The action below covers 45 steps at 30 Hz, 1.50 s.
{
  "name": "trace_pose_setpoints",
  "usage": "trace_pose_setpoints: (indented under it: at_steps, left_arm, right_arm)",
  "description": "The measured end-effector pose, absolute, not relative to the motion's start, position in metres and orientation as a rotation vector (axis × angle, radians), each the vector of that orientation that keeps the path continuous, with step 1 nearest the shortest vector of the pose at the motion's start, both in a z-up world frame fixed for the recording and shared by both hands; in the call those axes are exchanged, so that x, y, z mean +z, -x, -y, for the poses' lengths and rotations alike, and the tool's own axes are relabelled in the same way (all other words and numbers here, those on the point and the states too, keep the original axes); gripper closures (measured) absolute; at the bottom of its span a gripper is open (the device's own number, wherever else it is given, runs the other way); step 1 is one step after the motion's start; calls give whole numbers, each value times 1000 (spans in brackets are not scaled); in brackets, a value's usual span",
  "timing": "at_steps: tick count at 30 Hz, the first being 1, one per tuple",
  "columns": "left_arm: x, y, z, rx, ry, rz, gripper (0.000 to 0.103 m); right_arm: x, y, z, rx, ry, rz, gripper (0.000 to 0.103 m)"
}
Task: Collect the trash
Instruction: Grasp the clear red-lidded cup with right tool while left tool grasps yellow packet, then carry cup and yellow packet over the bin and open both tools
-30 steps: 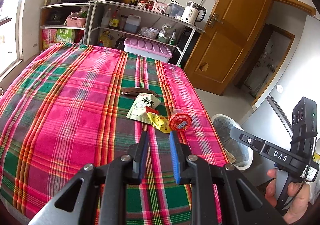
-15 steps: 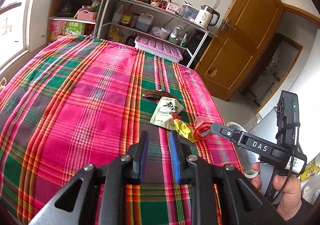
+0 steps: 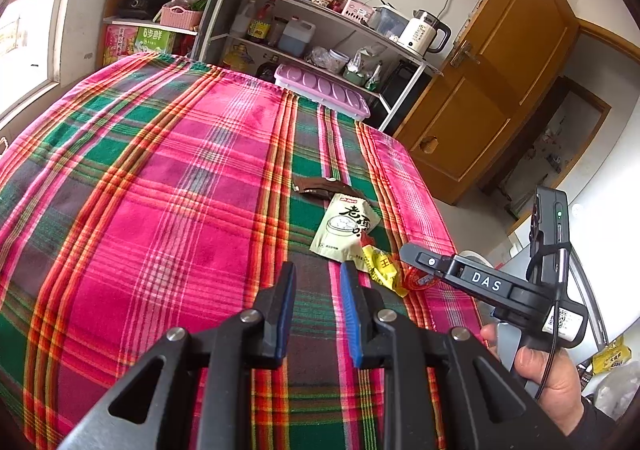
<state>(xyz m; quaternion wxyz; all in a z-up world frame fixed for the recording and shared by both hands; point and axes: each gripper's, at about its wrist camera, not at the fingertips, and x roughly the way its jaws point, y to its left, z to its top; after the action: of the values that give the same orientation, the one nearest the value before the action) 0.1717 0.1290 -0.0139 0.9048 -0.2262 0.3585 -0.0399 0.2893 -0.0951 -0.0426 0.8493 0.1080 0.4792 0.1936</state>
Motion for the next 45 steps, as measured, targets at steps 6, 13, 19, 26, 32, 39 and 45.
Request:
trace_pose_setpoints:
  at_steps: [6,13,19,26,32,39,45]
  left_arm:
    - [-18,-188,-110,-125,473,-764,79]
    - [-26,-211,-85,-153,468,-798,59]
    - [-34,-229,-63,-159,443,-817,59]
    - [-44,-242,-47,-114,382,-848,69]
    - [-40,-240,-41,-128,342,-832,84]
    - [-23,-221,-40,-163,313,-790,86]
    - [-2,-198,-40,-198,319,-746,87]
  right_arm:
    - [-40,-281,108,404,-215,-999,57]
    - [-37,-270,130,395,-241,-989,58]
    - [-36,-264,153,380,-264,-983,58]
    - [-36,-263,168,360,-281,-977,58]
    - [-34,-260,173,357,-282,-968,58]
    - [-22,-248,176,356,-267,-939,58]
    - [-10,-236,186,346,-261,-914,58]
